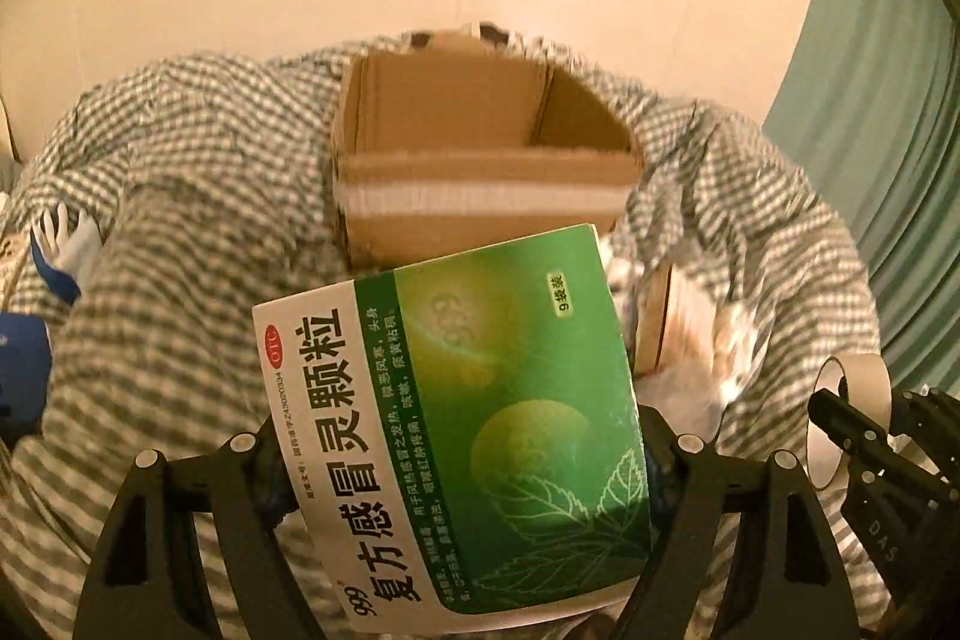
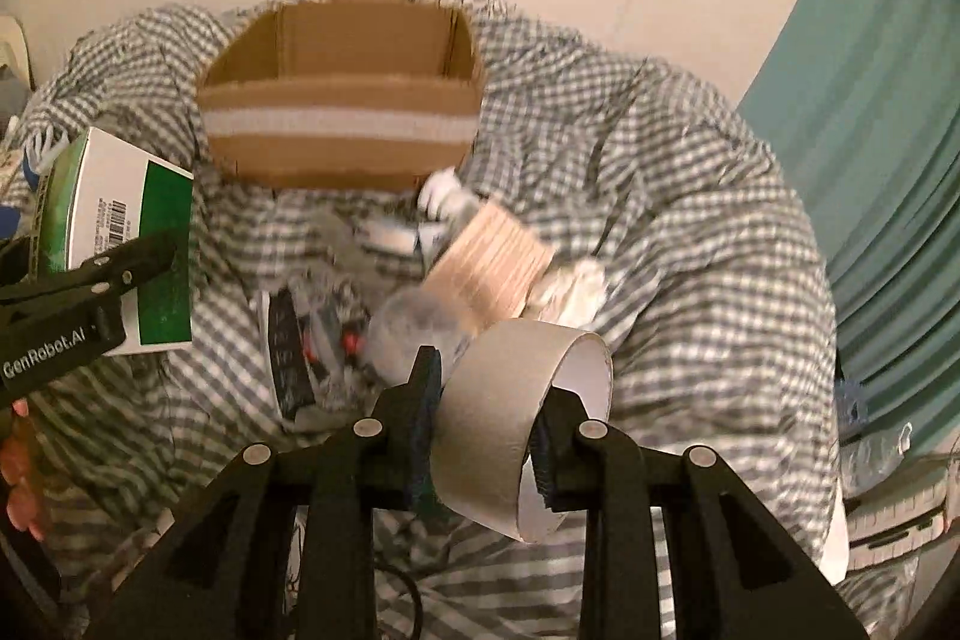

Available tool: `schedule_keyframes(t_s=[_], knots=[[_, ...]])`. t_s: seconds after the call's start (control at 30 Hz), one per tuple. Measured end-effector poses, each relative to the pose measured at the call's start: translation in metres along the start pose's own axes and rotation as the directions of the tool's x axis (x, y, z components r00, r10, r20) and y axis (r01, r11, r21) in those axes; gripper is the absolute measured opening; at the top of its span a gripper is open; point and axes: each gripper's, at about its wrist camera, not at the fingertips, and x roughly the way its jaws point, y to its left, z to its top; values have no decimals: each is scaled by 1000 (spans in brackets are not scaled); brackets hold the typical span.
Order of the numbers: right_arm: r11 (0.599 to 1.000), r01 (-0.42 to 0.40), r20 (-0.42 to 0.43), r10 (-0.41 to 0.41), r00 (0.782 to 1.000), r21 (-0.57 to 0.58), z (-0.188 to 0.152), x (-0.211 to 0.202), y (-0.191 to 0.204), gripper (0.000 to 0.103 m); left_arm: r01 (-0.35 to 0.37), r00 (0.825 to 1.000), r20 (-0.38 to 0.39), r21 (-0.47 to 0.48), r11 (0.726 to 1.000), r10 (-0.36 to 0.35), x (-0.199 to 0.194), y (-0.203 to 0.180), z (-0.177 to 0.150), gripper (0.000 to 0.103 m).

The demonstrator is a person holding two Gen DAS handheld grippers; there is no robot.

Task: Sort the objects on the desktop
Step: 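Carry both items over the cardboard box and open both tools to drop them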

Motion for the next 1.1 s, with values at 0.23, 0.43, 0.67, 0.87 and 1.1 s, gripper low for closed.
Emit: schedule_keyframes(t_s=[0.23, 0.43, 0.67, 0.87, 1.1], knots=[[999, -38, 98, 40, 994, -21, 43, -19, -7, 26, 27, 996, 90, -10, 1000, -26, -12, 5, 46, 83], [988, -150, 161, 153, 975, -32, 90, -18, -8, 26, 36, 987, 155, -21, 999, -32, -9, 10, 91, 84], [944, -327, 199, 327, 924, -30, 149, 10, -9, 26, 21, 981, 195, -5, 1000, -20, 24, 17, 137, 84], [901, -434, 167, 429, 888, -8, 193, 69, 1, 26, -29, 983, 180, -37, 999, 35, 75, 36, 165, 84], [833, -549, 131, 538, 833, 70, 242, 149, 12, 27, -56, 991, 116, -45, 997, 61, 135, 58, 177, 84]])
